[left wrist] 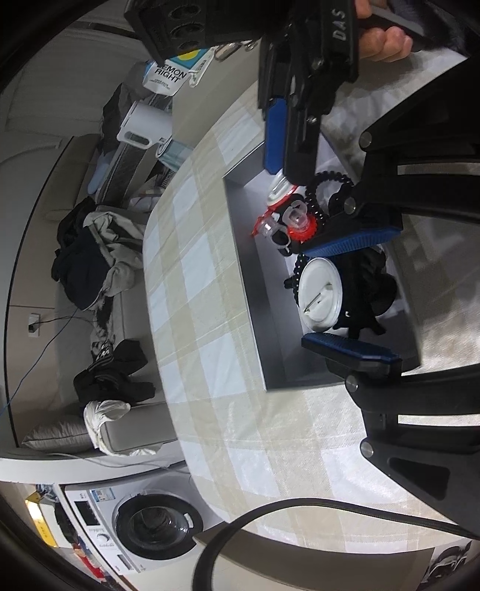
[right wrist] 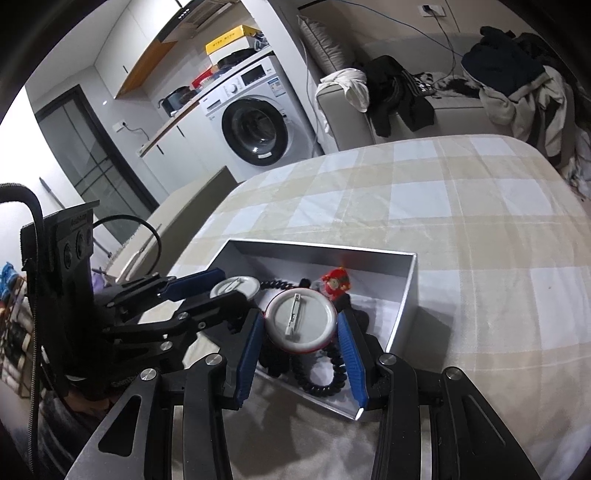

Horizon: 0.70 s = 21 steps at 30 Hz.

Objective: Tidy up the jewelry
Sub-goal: 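Lower the badges into the box and open both grippers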

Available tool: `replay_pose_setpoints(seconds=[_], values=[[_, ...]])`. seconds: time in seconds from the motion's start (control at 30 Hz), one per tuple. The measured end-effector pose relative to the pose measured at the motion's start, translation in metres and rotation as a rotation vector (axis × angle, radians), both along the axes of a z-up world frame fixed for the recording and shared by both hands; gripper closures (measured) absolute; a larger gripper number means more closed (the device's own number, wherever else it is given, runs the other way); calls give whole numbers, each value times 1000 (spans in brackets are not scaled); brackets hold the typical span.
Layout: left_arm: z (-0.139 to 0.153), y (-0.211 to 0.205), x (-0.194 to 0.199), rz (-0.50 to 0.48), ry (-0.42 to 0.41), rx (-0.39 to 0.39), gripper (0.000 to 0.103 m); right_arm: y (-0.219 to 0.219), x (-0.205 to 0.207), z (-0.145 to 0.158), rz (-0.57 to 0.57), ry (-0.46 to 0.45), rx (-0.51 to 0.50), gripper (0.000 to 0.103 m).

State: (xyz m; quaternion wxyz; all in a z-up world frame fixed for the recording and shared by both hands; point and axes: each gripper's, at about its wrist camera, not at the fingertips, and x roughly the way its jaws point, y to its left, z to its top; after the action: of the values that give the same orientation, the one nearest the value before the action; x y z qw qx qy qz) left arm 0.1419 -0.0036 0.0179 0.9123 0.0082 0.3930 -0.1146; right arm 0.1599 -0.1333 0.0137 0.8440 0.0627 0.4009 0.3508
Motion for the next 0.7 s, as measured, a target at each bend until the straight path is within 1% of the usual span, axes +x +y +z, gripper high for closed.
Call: replay_pose_setpoints(seconds=[0.17, 0.4, 0.5, 0.7], values=[[1, -7, -8, -16, 11, 24, 66, -1, 1, 0, 14, 5, -8, 63], [0, -8, -13, -4, 8, 51, 66, -1, -6, 0, 29, 11, -26, 63], [0, -4, -12, 4, 13, 32, 66, -1, -5, -1, 23, 11, -29, 63], [-1, -4, -11, 12, 5, 21, 66, 2, -4, -1, 10, 11, -39, 62]])
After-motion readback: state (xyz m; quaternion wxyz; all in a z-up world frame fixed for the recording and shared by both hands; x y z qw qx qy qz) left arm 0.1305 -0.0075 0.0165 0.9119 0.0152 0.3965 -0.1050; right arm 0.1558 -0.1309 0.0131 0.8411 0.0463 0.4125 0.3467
